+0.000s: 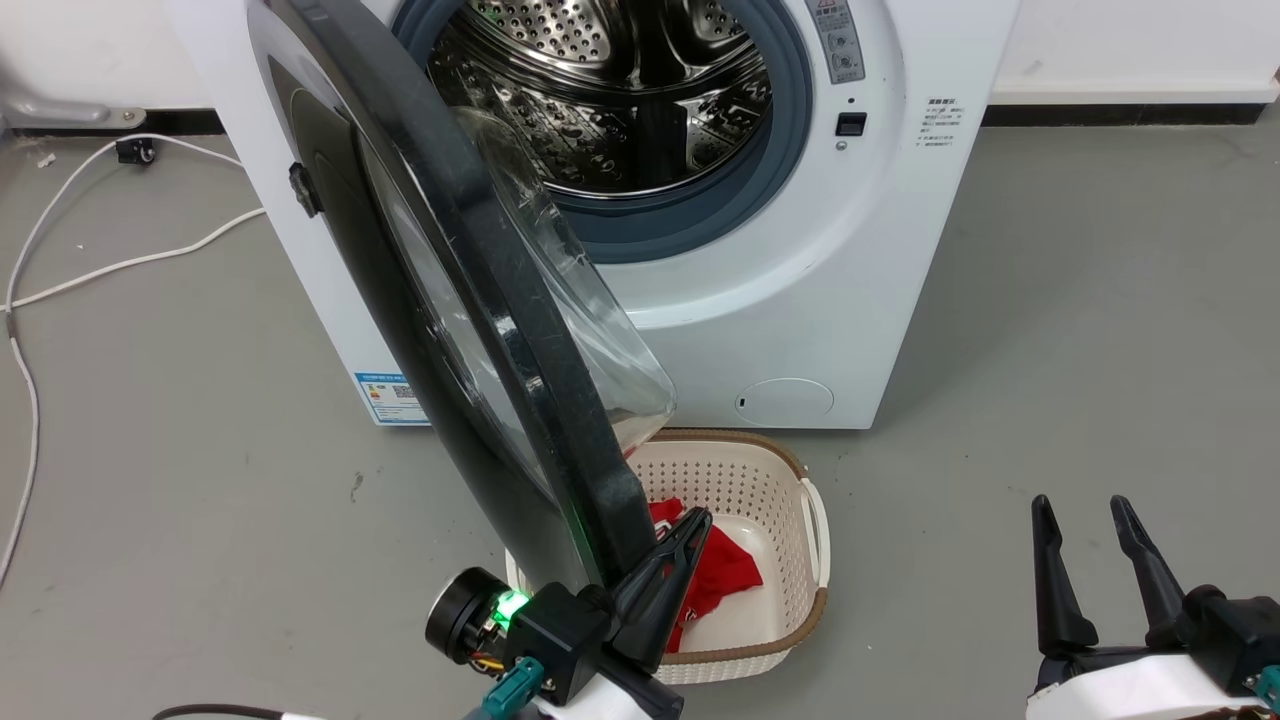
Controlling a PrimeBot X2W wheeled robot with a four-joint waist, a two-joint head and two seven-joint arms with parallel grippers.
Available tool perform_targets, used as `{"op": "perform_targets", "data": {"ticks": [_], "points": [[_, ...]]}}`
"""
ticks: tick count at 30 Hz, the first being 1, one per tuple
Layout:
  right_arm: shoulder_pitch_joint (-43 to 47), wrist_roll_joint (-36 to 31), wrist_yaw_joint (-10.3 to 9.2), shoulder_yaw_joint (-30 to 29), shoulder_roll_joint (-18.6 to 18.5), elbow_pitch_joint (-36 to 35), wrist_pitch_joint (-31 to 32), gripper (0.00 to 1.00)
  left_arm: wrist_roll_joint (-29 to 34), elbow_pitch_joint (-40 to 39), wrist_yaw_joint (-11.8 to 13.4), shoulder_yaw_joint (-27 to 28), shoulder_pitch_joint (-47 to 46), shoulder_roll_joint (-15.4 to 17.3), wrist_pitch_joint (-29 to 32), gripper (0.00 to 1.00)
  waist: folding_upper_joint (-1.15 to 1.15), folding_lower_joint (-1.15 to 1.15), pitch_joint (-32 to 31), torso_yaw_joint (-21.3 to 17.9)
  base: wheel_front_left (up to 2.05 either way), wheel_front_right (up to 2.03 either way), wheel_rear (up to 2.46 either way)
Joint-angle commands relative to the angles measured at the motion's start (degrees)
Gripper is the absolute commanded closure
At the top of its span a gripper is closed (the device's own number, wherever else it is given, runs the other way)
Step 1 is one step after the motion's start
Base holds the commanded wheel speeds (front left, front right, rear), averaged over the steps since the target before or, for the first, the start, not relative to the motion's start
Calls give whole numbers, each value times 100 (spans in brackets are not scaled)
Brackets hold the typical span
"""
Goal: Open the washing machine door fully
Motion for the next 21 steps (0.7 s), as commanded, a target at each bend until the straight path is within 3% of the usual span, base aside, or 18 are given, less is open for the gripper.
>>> {"op": "perform_targets", "data": {"ticks": [1, 15, 21], "points": [[-88, 36, -4, 10, 15, 10, 7, 0, -16, 47, 121, 122, 6, 69, -1, 100, 0, 0, 4, 19, 0, 0, 0], [-2, 137, -4, 58, 15, 135, 6, 0, -90, -602, 779, 389, 836, 278, 319, 100, 0, 0, -145, 206, 0, 0, 0], [83, 125, -4, 60, 15, 64, 63, 0, -162, -1036, 1171, 572, 1421, 401, 407, 100, 0, 0, -183, 565, 0, 0, 0]]}}
